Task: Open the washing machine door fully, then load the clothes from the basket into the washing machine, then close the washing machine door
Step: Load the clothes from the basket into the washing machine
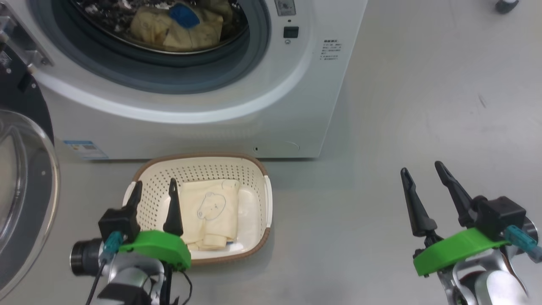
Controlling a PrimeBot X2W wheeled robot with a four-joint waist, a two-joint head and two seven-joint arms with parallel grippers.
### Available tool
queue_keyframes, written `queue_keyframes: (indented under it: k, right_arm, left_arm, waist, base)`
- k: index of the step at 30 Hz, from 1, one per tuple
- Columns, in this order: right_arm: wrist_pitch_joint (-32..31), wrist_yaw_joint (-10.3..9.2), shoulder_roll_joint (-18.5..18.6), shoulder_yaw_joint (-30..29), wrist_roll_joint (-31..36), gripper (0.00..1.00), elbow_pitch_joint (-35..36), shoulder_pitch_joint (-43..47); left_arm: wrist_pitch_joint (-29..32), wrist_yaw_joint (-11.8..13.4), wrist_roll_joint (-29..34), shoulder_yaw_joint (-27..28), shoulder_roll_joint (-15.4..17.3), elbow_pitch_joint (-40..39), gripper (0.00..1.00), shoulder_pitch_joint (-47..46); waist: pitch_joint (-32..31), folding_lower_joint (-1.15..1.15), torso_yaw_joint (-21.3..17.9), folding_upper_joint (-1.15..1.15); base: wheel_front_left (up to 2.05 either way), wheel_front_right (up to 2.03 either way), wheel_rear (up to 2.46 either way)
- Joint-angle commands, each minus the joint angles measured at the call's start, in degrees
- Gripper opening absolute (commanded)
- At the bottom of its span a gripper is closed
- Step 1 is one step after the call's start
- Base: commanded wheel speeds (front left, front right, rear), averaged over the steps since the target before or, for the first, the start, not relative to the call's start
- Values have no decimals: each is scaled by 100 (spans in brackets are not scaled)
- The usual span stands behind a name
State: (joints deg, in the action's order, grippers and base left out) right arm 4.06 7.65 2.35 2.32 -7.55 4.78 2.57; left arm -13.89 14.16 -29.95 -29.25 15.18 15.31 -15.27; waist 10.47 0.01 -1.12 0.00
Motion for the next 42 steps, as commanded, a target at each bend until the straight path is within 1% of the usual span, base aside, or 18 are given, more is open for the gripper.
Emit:
queue_keyframes:
  k: [1,3,4,7,11,17,21,25,28,32,36,42]
  right_arm:
    - [67,-16,53,139,1,100,172,-301]
    - [99,-16,53,173,29,100,134,-423]
    - [139,-16,53,216,42,100,104,-531]
    - [199,-16,53,283,33,100,70,-691]
    - [292,-16,53,377,22,100,25,-923]
    - [434,-16,53,572,-68,100,-45,-1323]
    - [546,-16,53,728,-125,100,-116,-1611]
    - [678,-16,53,868,-179,100,-224,-1855]
    - [756,-16,53,962,-242,100,-285,-2008]
    - [834,-16,53,1077,-313,100,-357,-2171]
    - [905,-16,53,1193,-374,100,-405,-2325]
    - [1001,-16,53,1367,-512,100,-481,-2559]
  left_arm:
    - [-3,323,-46,190,37,5,100,-409]
    - [40,111,-109,139,-47,403,100,-708]
    - [93,-95,-174,87,-140,811,100,-995]
    - [187,-372,-270,38,-267,1424,100,-1417]
    - [319,-689,-369,-1,-404,2193,100,-1974]
    - [509,-1087,-464,-31,-534,3197,100,-2786]
    - [702,-1415,-616,14,-580,3784,100,-3266]
    - [916,-1725,-765,64,-546,4303,100,-3627]
    - [1092,-1881,-842,73,-488,4629,100,-3864]
    - [1327,-2027,-917,45,-421,4952,100,-4149]
    - [1594,-2105,-990,7,-334,5193,100,-4390]
    - [1898,-2151,-1157,22,-109,5397,100,-4660]
  waist:
    - [323,-1,-38,0]
    - [488,-1,-79,0]
    - [646,-1,-127,0]
    - [892,-1,-212,0]
    - [1256,-1,-333,0]
    - [1971,-1,-514,0]
    - [2487,-1,-649,0]
    - [2855,-1,-805,0]
    - [3110,-1,-930,0]
    - [3449,-1,-1075,0]
    - [3786,-1,-1212,0]
    - [4248,-1,-1461,0]
  base:
    - [0,0,0]
    - [0,0,0]
    - [0,0,0]
    - [0,0,0]
    - [0,0,0]
    - [0,0,0]
    - [0,0,0]
    - [0,0,0]
    - [0,0,0]
    - [0,0,0]
    - [0,0,0]
    - [0,0,0]
